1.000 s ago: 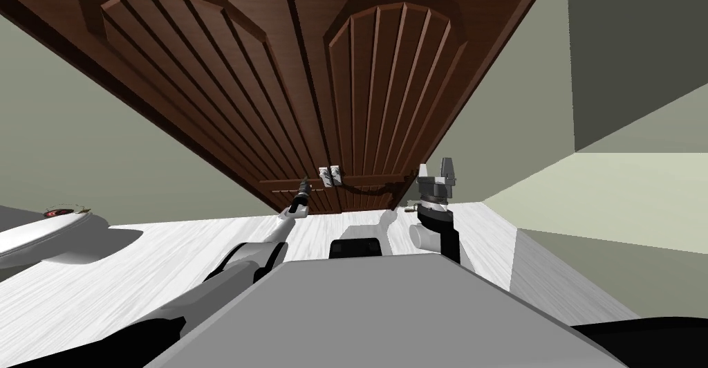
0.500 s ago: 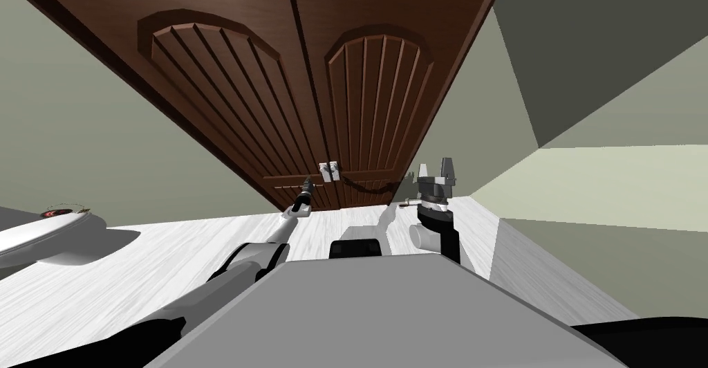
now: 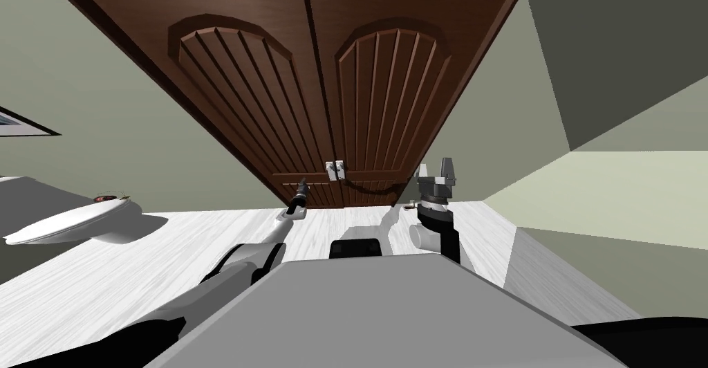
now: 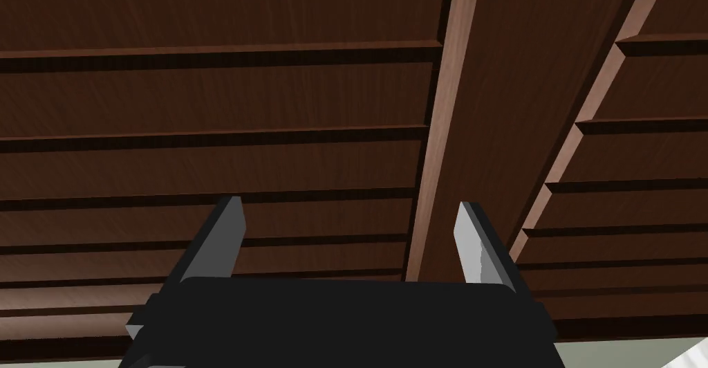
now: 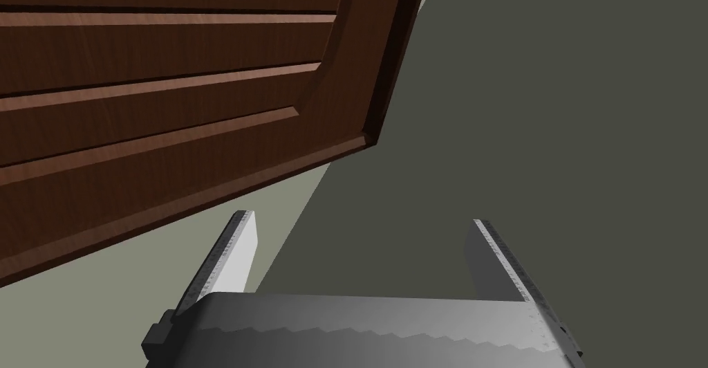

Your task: Pull the door open

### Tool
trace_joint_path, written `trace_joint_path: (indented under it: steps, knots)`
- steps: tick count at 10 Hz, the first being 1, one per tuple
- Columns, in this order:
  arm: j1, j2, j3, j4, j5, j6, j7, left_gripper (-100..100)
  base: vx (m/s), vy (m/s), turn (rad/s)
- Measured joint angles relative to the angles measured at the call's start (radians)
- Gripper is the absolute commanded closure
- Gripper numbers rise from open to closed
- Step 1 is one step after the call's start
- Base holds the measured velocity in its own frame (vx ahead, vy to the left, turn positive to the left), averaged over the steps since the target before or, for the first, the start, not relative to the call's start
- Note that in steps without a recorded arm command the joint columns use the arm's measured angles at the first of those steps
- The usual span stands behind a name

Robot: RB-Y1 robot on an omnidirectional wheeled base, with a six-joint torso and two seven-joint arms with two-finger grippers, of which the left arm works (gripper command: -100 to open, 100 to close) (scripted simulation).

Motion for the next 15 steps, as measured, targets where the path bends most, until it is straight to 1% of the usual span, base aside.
trace_joint_path:
  steps: [1,2,3,4,5,6,7,8,9,10,15]
  knots:
    - [0.000,0.017,0.011,0.015,0.003,-0.003,0.002,-100,0.169,0.048,0.065]
    - [0.010,0.025,0.018,0.012,0.006,-0.001,0.001,-100,0.182,0.008,-0.024]
    - [0.018,0.022,0.025,-0.002,0.007,0.004,-0.005,-100,0.170,-0.056,-0.089]
    - [0.012,0.018,0.024,0.000,0.006,0.005,-0.008,-100,0.199,-0.099,-0.080]
    - [0.007,0.013,0.021,0.003,0.005,0.000,-0.009,-100,0.133,-0.073,-0.039]
    - [0.005,0.008,0.022,-0.005,0.005,0.003,-0.011,-100,0.165,-0.114,-0.235]
    - [-0.005,-0.003,0.017,-0.021,0.003,0.014,-0.014,-100,0.214,-0.155,-0.209]
    - [-0.026,-0.014,0.004,0.007,0.000,-0.004,-0.010,-100,0.137,-0.118,-0.025]
    - [-0.020,-0.023,0.002,-0.013,-0.001,-0.005,-0.011,-100,0.046,-0.047,0.008]
    - [-0.019,-0.024,0.002,-0.017,-0.002,-0.003,-0.012,100,0.000,0.000,0.000]
    - [-0.020,-0.023,0.002,-0.013,-0.001,-0.005,-0.011,100,-0.011,0.011,0.000]
